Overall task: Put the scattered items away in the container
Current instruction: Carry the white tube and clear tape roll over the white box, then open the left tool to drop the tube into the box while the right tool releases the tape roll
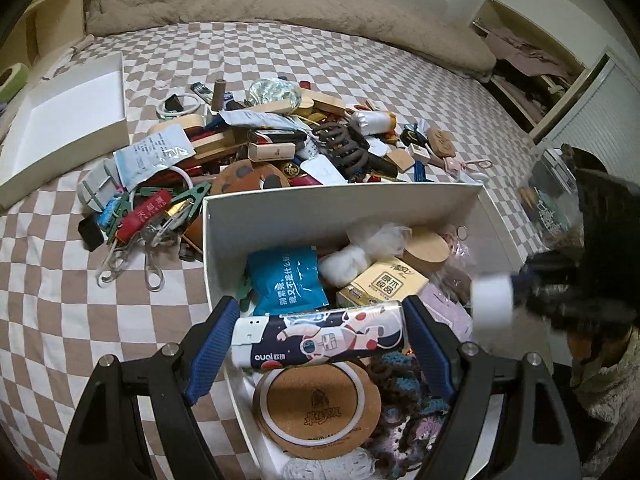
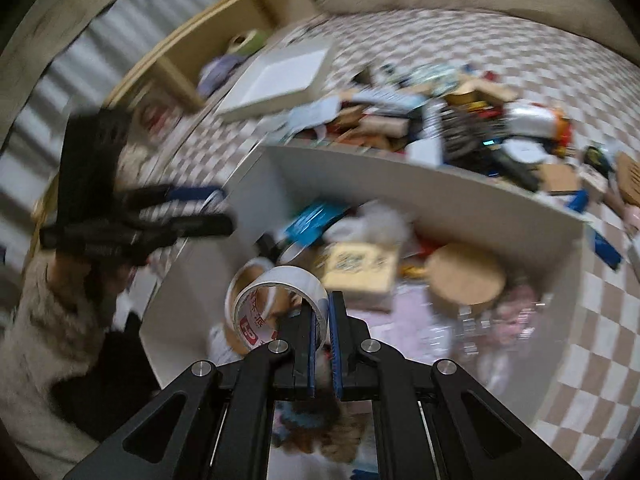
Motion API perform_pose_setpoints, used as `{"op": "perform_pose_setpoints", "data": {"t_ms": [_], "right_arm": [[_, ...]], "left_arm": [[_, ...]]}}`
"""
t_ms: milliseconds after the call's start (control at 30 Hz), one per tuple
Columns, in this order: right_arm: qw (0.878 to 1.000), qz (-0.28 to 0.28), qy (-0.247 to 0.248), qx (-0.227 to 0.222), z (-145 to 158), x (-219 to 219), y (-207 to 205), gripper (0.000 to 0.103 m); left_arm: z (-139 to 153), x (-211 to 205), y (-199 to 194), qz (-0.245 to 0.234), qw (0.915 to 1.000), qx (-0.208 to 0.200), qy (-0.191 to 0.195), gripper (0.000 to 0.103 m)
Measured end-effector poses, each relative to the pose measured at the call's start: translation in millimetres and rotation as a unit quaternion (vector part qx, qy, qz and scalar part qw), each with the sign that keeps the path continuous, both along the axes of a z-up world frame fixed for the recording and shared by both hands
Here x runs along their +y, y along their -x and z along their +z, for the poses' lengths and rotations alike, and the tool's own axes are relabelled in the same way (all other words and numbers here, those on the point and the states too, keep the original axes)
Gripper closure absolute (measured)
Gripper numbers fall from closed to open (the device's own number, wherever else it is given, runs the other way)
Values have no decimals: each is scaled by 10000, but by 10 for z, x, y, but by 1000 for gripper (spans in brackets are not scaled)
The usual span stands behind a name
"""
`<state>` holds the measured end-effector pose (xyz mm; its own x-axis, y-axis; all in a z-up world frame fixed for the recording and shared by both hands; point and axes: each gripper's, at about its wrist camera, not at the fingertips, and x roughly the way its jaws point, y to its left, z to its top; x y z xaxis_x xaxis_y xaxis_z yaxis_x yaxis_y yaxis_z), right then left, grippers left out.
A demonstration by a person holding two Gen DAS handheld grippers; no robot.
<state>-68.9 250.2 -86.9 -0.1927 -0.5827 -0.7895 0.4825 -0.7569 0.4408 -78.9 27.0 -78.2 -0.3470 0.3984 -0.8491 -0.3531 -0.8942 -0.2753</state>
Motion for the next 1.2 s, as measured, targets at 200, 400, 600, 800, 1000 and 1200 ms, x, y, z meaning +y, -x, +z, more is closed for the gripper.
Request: {"op": "perform_pose_setpoints", "data": {"t_ms": [200,400,600,800,1000,1200], "right_arm": [[9985,510,-120,-185,-104,-211,-181,96],[9978,466,-467,-97,-85,-35,-463,96],[9855,852,-1424,352,-74,42,-828,96],[9712,1105,-2084,341,-124,95,-982,96],[9491,1282,-2803,650,-101,110,-1151,96],[9335,1469,-3185,744,-158,91,-1222,96]], "left_arm": [[-63,56,-66,-219,9997,7,119,20],[-78,158,-223,-536,9985,-72,128,20],[-27,335,-363,-795,9967,-81,156,20],[38,589,-494,-1081,9939,-216,50,20],[42,885,-643,-1435,9890,-368,14,20],[-29,1125,-720,-1694,9843,-490,121,20]]}}
